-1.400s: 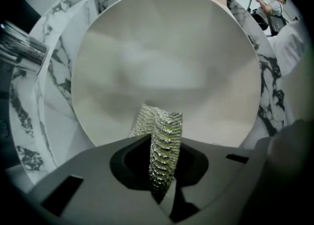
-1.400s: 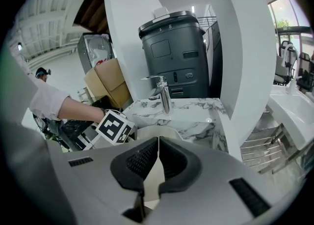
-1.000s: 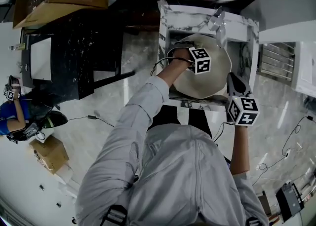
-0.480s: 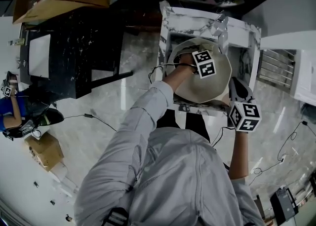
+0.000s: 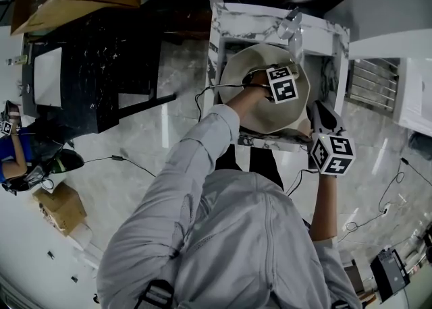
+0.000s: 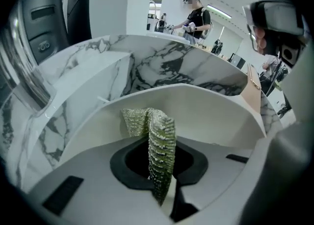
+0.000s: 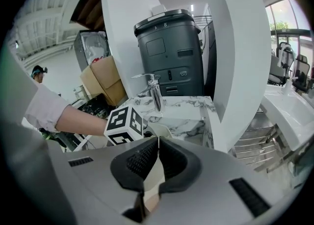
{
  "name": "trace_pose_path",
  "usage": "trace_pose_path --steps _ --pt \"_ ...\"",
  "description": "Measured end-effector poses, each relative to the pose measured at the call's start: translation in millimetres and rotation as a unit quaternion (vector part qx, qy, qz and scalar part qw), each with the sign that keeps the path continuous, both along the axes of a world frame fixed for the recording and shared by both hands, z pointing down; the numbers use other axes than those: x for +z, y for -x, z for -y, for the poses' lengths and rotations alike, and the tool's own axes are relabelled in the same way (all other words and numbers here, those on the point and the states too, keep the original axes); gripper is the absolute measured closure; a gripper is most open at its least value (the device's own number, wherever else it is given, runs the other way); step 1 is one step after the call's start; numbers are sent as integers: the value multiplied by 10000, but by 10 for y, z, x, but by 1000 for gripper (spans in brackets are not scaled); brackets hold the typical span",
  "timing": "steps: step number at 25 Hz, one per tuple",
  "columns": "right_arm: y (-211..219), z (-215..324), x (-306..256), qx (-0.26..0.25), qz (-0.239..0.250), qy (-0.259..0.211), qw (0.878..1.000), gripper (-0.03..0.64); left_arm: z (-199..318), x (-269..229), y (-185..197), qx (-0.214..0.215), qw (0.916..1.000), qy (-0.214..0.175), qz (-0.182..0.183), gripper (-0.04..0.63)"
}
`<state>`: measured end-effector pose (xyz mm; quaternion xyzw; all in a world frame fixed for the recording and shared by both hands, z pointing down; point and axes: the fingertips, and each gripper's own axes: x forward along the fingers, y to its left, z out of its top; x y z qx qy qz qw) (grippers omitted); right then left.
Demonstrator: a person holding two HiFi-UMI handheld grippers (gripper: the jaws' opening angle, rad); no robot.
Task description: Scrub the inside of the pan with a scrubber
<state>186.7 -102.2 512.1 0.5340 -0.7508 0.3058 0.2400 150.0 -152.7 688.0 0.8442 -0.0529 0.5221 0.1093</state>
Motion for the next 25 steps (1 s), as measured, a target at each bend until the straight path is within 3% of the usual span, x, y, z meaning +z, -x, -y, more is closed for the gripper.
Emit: trace_pose_path --steps 5,8,11,15,21,25 --pt "14 27 -16 18 26 -56 10000 580 -286 -12 -80 427 9985 264 -235 529" --pt "11 34 -17 52 38 -62 10000 580 -529 -84 -144 924 9929 620 -409 529" --pt "46 50 -6 76 60 -73 9999 580 -764 -199 -191 1418 9821 1034 -681 529" --pt "127 62 7 45 80 -81 9999 580 -952 -334 -124 1731 9697 1472 -895 529" --pt "192 102 1 15 86 -106 9999 580 -1389 -411 131 2411 9414 2258 -683 529" --pt "231 111 -11 -24 86 -116 9999 580 -1557 -425 336 2776 9249 2570 -371 529"
